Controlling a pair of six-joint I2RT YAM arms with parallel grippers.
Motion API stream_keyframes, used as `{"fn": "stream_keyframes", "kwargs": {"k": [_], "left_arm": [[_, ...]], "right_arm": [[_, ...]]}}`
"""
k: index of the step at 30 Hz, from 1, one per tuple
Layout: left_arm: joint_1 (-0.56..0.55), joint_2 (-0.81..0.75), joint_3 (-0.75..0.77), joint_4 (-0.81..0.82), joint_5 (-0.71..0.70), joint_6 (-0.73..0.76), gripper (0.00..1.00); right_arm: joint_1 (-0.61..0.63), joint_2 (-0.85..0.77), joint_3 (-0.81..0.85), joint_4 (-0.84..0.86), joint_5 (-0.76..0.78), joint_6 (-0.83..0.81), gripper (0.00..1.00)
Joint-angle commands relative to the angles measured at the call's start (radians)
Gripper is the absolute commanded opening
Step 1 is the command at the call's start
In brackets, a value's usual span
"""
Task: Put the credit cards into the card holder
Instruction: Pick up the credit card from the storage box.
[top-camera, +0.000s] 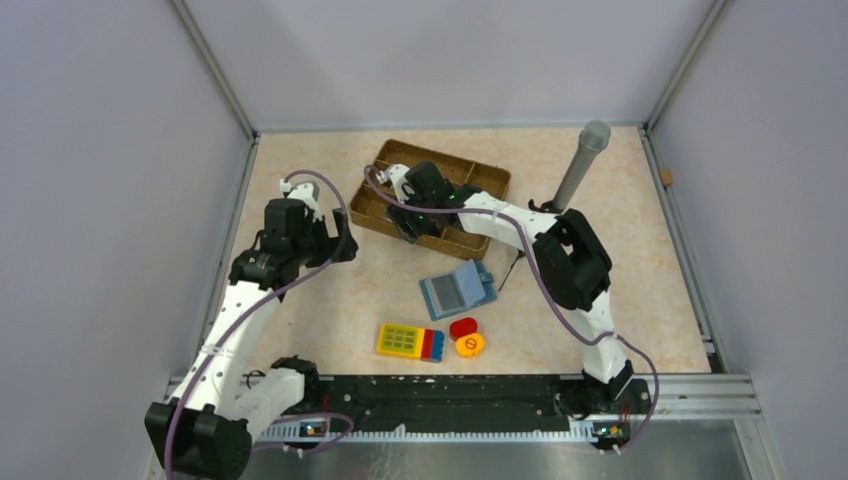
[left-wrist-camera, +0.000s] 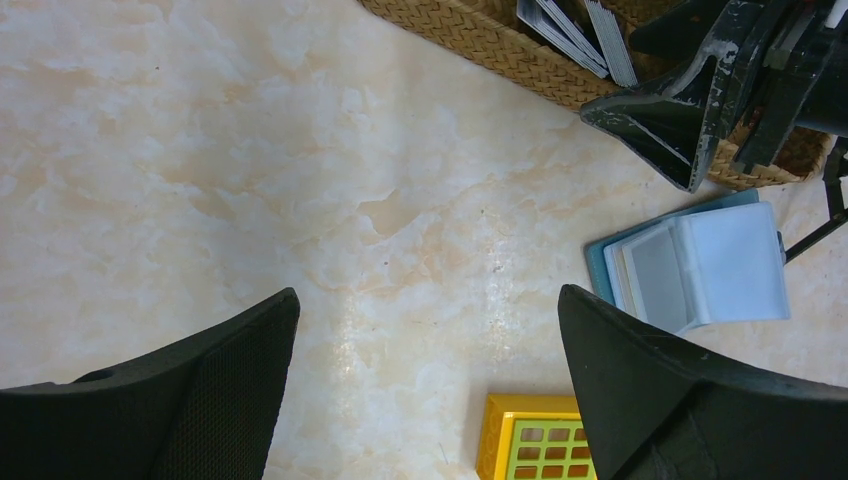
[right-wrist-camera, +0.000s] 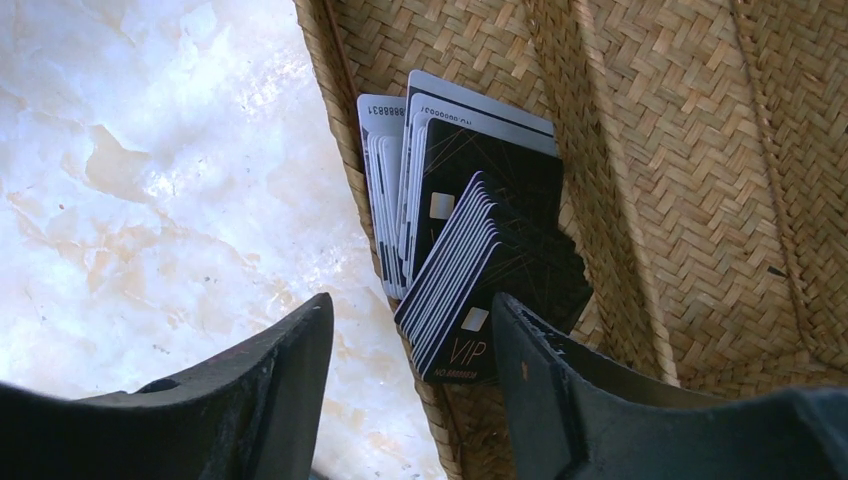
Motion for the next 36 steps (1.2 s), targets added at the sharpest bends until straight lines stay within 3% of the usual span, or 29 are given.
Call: {"fn": "stream_keyframes", "kwargs": {"k": [1, 4, 9, 14, 21, 36], "left_arm": [[0.007, 0.001, -0.006, 0.037, 0.007, 0.012, 0.99], [0.007, 0.001, -0.006, 0.037, 0.007, 0.012, 0.99], [0.007, 0.001, -0.008, 0.037, 0.009, 0.012, 0.99], [0.007, 0.000, -0.007, 0.037, 0.009, 0.013, 0.99], [0.007, 0.002, -0.007, 0.039, 0.011, 0.013, 0.99], [0.007, 0.001, -0.009, 0.040, 0.016, 0.013, 0.99]], "right_arm": [[0.008, -0.036, 0.032, 0.002, -0.019, -0.006, 0.57], [0.009, -0.037, 0.023, 0.012, 0.014, -0.008, 0.58], [0.008, -0.002, 0.045, -0.010, 0.053, -0.020, 0.77], [0.008, 0.047, 0.056, -0.013, 0.052, -0.028, 0.82], [0.017, 0.060, 0.070, -0.013, 0.000, -0.041, 0.79], [0.046, 0.016, 0.077, -0.028, -0.007, -0.055, 0.63]]}}
